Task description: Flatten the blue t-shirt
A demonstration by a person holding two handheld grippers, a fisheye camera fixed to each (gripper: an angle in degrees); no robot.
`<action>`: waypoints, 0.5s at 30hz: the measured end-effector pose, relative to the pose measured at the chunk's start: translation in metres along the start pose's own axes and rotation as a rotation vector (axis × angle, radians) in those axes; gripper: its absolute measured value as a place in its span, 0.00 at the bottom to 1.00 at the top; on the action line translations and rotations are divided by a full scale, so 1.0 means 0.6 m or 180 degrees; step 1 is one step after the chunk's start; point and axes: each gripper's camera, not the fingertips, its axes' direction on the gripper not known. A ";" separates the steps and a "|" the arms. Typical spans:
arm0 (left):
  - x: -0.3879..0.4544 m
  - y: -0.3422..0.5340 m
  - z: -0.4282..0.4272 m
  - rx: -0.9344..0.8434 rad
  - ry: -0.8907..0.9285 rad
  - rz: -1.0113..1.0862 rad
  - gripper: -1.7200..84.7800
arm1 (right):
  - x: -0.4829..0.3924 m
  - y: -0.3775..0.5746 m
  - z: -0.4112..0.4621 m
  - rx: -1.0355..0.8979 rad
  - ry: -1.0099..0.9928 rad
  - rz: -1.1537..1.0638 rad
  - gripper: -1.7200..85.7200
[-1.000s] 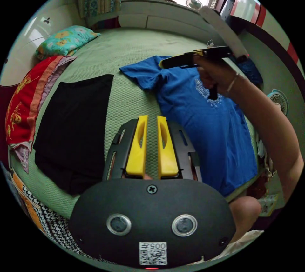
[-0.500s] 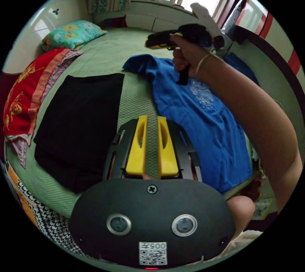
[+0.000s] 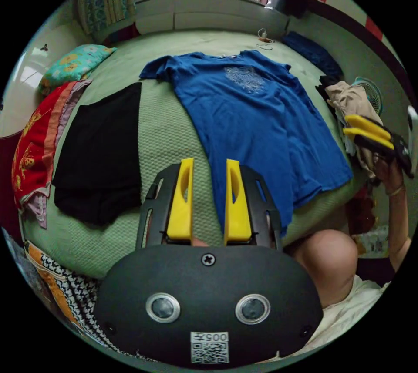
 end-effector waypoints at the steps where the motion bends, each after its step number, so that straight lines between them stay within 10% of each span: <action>1: 0.012 0.010 -0.006 -0.0063 0.0040 -0.0074 0.16 | 0.004 0.024 -0.008 -0.0034 0.0045 0.0070 0.14; 15: 0.157 0.132 -0.019 -0.0196 -0.0254 -0.0794 0.14 | 0.034 0.205 -0.022 -0.0481 0.0489 0.0993 0.09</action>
